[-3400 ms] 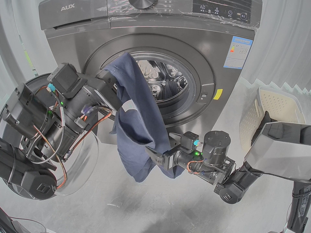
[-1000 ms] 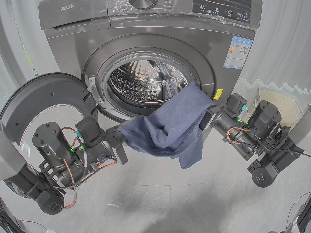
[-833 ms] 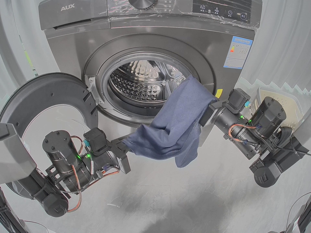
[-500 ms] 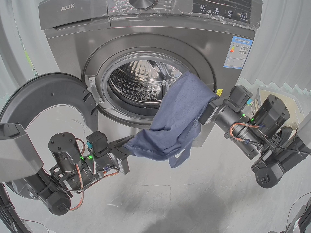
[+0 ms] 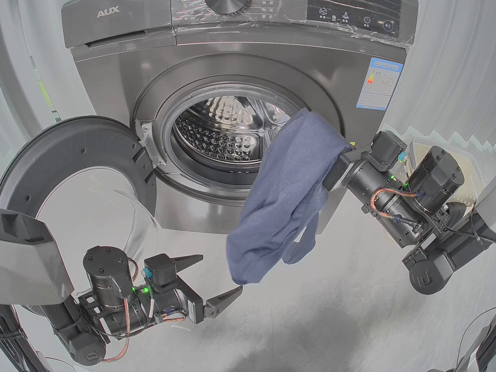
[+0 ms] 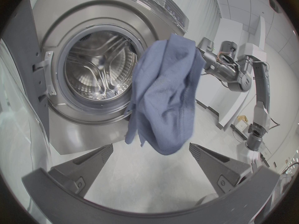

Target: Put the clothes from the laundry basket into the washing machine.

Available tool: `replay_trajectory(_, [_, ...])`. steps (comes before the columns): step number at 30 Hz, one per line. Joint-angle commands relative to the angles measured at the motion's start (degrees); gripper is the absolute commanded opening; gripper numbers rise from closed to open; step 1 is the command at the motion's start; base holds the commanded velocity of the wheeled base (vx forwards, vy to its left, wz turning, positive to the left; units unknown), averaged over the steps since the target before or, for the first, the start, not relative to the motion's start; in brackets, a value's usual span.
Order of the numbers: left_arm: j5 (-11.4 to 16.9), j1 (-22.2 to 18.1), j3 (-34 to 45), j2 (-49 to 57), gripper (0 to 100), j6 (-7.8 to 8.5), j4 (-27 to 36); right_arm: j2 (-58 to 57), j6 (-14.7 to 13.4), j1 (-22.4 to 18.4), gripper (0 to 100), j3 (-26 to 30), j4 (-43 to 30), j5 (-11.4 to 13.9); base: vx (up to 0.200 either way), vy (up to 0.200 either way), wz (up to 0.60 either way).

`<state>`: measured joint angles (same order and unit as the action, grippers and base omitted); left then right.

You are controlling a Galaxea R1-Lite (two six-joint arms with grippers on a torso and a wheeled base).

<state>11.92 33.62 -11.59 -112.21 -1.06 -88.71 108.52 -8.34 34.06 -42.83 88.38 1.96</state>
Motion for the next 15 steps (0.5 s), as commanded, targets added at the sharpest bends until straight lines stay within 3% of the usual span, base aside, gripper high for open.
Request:
replay_trajectory(1, [0.29,2.06,-0.45,0.07,100,0.09,-0.06,0.29,-0.01,0.22,0,-0.07,0.04,-0.03,0.0,0.0,0.0])
replay_trajectory(8, [-0.32,5.93,-10.82,0.42,100,-0.26,-0.06,2.22,0.08,1.18,0,-0.5,0.04,-0.03,0.0,0.0,0.0])
replay_trajectory(15, [-0.41,5.14,-18.11,-3.54,100,-0.7,-0.06,3.8,0.43,2.77,0,-0.68,0.04,-0.03,0.0,0.0,0.0])
